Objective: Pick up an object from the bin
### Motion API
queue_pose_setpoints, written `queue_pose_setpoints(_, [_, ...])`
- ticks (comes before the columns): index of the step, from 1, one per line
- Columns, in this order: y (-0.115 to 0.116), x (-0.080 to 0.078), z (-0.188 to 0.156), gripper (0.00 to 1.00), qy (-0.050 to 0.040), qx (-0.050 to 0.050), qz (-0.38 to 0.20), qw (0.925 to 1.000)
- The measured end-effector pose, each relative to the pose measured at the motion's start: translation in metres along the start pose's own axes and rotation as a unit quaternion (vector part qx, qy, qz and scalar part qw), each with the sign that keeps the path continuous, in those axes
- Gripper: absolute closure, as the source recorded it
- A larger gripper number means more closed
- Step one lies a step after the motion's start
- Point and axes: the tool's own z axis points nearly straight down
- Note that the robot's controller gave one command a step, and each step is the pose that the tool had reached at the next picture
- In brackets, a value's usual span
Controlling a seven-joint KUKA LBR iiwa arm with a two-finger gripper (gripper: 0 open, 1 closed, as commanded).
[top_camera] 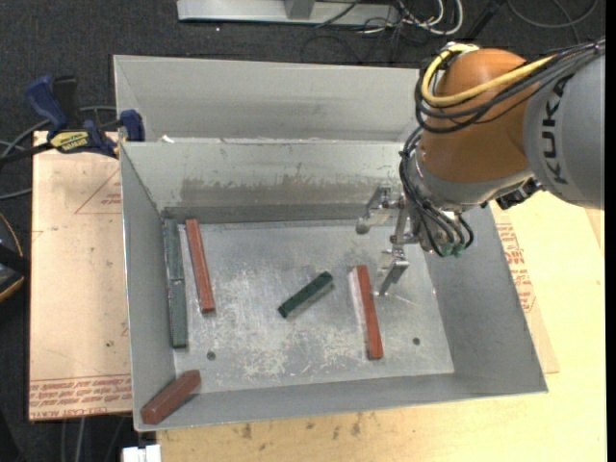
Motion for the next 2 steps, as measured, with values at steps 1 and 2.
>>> queue_pose_setpoints(1, [0.0,0.0,0.0,0.0,0.0,0.0,0.0,1.0])
queue_pose_setpoints(2, [0.004,-0.014,0.036,0.0,-0.0034,0.0,-0.039,0.9992])
